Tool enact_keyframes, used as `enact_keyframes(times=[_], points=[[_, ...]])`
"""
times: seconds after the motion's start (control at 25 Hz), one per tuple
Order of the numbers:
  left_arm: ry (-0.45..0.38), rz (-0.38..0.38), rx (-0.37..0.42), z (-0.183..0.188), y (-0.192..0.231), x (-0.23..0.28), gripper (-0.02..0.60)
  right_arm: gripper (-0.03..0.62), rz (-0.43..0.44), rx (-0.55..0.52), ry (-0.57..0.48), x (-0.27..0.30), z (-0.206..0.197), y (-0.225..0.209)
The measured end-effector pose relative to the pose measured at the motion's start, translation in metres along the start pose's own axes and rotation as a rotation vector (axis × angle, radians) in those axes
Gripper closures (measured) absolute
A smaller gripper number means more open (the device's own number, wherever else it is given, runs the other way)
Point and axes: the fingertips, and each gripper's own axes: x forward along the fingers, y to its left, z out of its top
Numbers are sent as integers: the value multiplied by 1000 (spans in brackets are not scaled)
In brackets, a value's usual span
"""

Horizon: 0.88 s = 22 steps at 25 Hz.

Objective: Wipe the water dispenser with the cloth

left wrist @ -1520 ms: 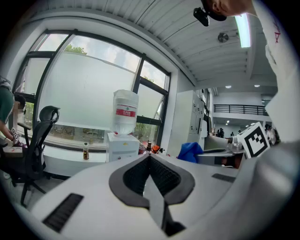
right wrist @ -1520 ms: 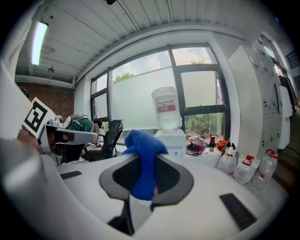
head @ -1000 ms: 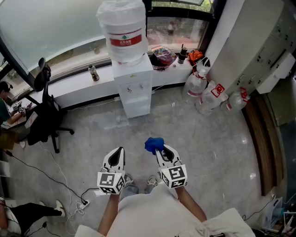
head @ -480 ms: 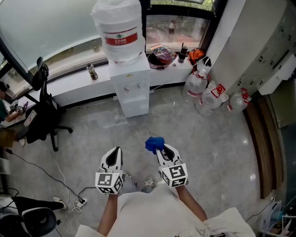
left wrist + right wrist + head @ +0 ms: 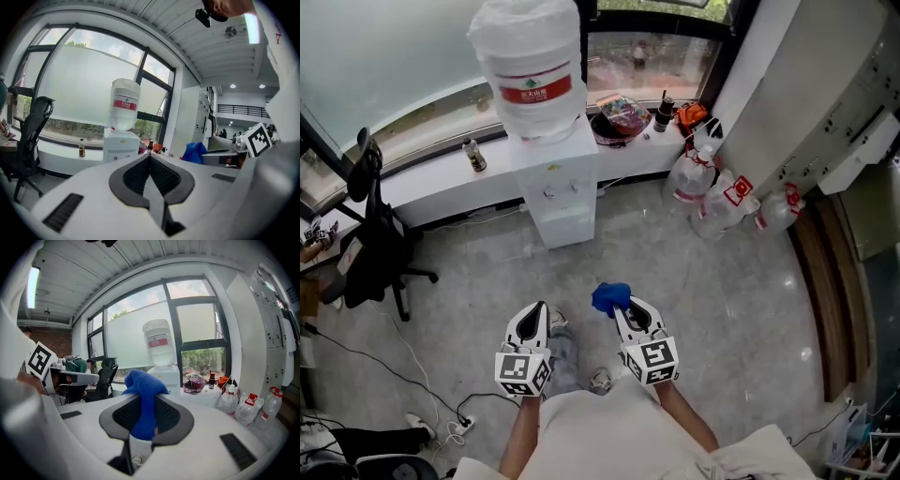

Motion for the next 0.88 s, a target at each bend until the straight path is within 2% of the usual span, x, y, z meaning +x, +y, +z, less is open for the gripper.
enact_keyframes(times=[0.2,0.64,0.76,0.88], points=[[6,-17,-16,10,41,48,571,514,-13,-4,18,62,13,-11],[27,-50,-22,51,155,150,571,514,-42,-27,30,217,69,-26],[36,-69,-18,44,176,175,571,514,-61,-25,19,248,72,-38],[26,-86,-12,22,194,199,571,514,-73,-32,1,277,57,-52]])
